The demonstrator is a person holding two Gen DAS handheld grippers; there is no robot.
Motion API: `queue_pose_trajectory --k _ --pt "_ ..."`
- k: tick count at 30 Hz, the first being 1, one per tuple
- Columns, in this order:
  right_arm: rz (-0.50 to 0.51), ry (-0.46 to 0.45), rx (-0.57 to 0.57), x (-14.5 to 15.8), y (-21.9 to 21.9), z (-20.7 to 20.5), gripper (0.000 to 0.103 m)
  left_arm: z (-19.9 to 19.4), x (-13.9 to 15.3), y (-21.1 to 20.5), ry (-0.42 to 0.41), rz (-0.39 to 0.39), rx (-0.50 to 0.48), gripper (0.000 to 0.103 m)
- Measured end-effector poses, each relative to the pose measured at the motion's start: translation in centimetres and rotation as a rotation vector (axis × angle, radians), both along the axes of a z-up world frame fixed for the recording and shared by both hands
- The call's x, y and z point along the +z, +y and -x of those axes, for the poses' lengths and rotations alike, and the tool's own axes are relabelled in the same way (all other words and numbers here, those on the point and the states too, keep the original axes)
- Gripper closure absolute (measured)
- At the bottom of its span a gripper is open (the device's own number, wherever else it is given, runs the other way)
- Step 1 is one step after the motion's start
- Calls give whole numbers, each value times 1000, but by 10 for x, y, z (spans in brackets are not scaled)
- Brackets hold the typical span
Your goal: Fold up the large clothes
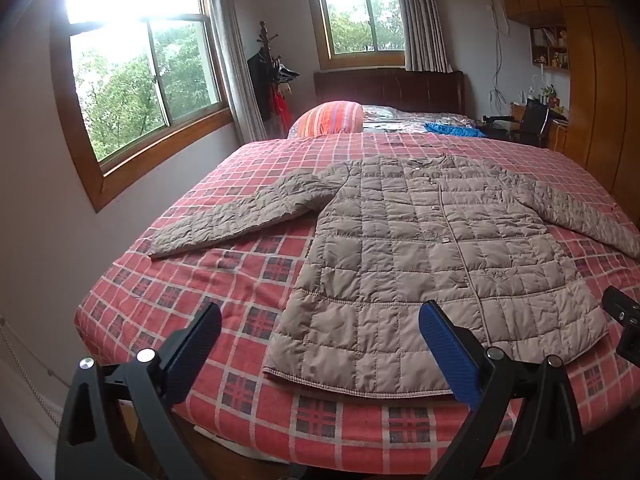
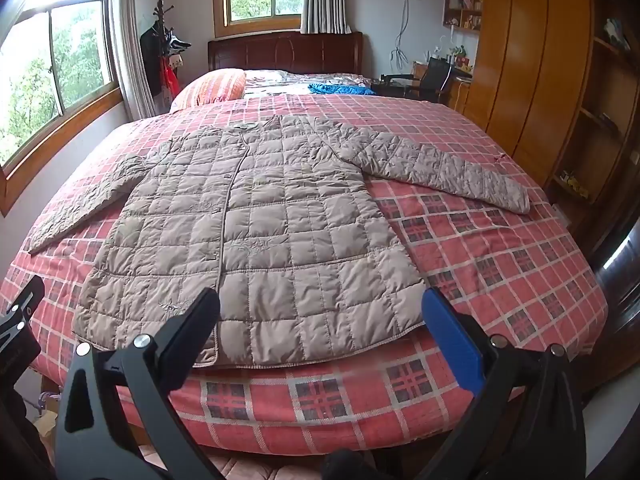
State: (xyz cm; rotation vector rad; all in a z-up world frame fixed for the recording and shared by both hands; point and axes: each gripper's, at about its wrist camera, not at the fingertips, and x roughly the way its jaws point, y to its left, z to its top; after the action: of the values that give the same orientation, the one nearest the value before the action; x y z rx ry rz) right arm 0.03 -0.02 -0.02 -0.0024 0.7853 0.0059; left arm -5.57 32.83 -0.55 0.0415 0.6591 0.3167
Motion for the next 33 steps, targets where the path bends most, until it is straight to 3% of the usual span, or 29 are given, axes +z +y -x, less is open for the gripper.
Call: queue_pose_trajectory --k 33 --pt "2 -11 1 0 0 0 3 0 -1 -1 -4 -1 0 4"
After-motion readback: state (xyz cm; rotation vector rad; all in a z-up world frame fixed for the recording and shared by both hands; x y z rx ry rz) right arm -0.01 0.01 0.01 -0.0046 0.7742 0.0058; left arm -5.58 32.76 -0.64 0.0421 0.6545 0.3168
